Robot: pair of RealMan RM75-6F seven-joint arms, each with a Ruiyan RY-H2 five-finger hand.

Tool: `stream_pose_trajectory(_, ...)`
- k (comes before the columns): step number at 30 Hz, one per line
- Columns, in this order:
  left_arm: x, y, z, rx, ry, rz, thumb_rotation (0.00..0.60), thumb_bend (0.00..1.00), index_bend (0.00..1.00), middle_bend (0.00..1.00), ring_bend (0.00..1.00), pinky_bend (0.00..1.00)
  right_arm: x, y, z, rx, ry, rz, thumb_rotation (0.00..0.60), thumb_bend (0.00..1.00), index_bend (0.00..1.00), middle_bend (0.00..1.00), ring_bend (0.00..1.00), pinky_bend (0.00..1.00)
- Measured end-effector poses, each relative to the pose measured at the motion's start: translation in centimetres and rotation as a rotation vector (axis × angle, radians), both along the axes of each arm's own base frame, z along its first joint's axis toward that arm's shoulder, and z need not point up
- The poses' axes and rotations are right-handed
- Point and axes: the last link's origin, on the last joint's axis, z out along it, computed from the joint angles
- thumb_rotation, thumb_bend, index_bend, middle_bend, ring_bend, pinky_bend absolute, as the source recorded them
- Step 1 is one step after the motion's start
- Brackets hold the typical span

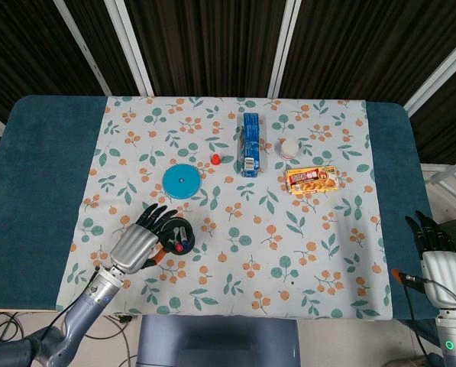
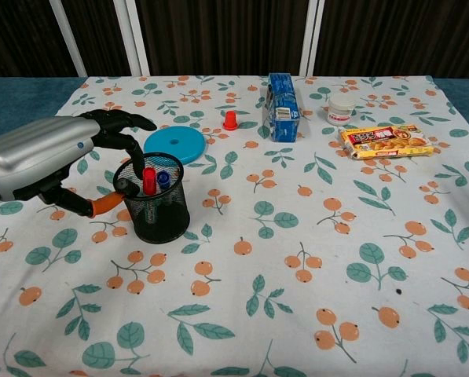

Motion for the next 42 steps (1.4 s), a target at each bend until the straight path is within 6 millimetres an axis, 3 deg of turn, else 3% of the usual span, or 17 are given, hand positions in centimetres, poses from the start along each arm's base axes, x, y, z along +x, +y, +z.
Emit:
stream_pose_trajectory(25, 0.2, -0.2, 0.1, 0.006, 0.014, -0.018, 0.6, 0.38, 0.51, 0.09, 0.0, 0.0, 0.0, 0.0, 0.0, 0.002, -0.001, -0.001, 0.6, 0.1, 0.1, 0.02, 0.07, 0.19)
stream_pose_trajectory(42, 1.0, -0.6, 1.7, 0.026, -0.017, -0.052, 0.6, 0.38, 0.54, 0.1, 0.0, 0.0, 0.0, 0.0, -0.1, 0.01, -0.003, -0.009, 0.6, 0.1, 0.1, 0.02, 0.07, 0.19)
